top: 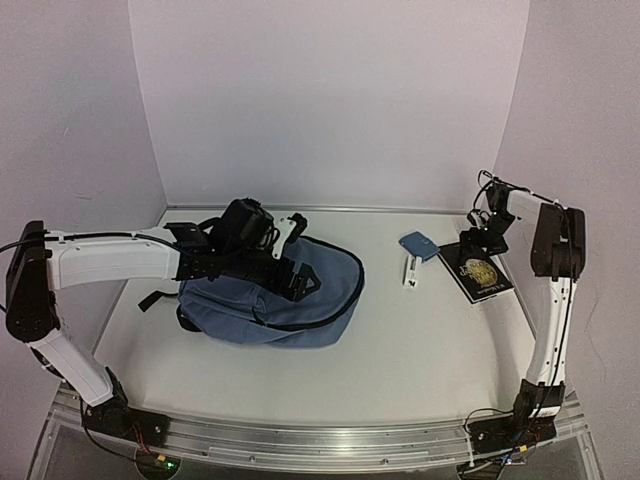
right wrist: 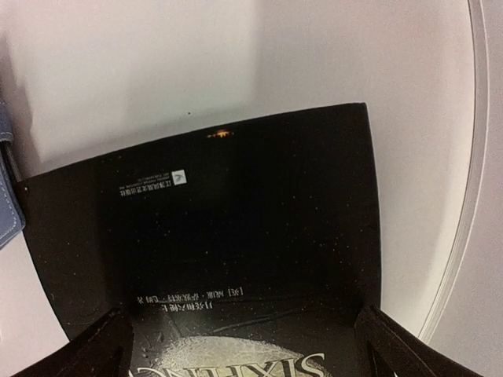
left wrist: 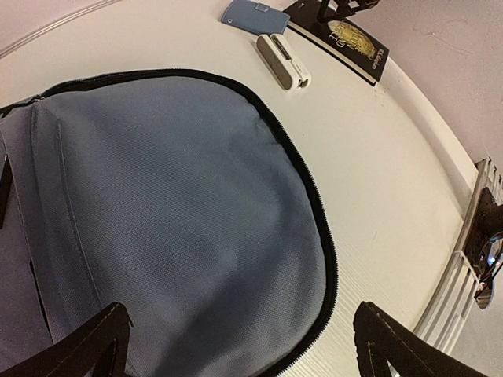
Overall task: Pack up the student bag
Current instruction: Move the book to the center of the board.
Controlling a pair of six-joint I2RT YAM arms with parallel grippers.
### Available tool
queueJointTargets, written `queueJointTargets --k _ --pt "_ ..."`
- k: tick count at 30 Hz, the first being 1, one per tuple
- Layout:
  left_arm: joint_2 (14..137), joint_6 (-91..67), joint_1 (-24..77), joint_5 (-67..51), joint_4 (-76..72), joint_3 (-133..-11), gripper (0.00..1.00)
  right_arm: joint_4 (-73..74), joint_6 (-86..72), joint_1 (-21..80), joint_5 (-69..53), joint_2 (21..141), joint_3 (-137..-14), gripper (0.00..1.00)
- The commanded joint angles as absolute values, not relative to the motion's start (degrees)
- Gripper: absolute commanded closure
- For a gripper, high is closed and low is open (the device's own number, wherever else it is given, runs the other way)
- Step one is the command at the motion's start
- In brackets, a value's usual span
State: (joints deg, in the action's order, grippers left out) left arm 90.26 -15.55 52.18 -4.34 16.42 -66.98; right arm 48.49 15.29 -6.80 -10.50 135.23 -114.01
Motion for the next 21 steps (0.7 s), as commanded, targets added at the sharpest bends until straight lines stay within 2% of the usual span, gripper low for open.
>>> queueJointTargets --k 1,17,21 --pt "87.64 -16.17 52.42 -3.86 15.06 -67.33 0.0 49.53 17.31 -8.08 -12.91 136.93 -116.05 0.02" --pt "89.1 -15.87 52.4 -4.37 15.84 -68.95 0.0 52.0 21.9 -9.57 -18.29 140.36 -120.04 0.02" --pt "88.69 -15.69 52.41 -4.47 15.95 -68.99 0.0 56.09 27.87 -9.55 -23.56 140.42 -118.92 0.1"
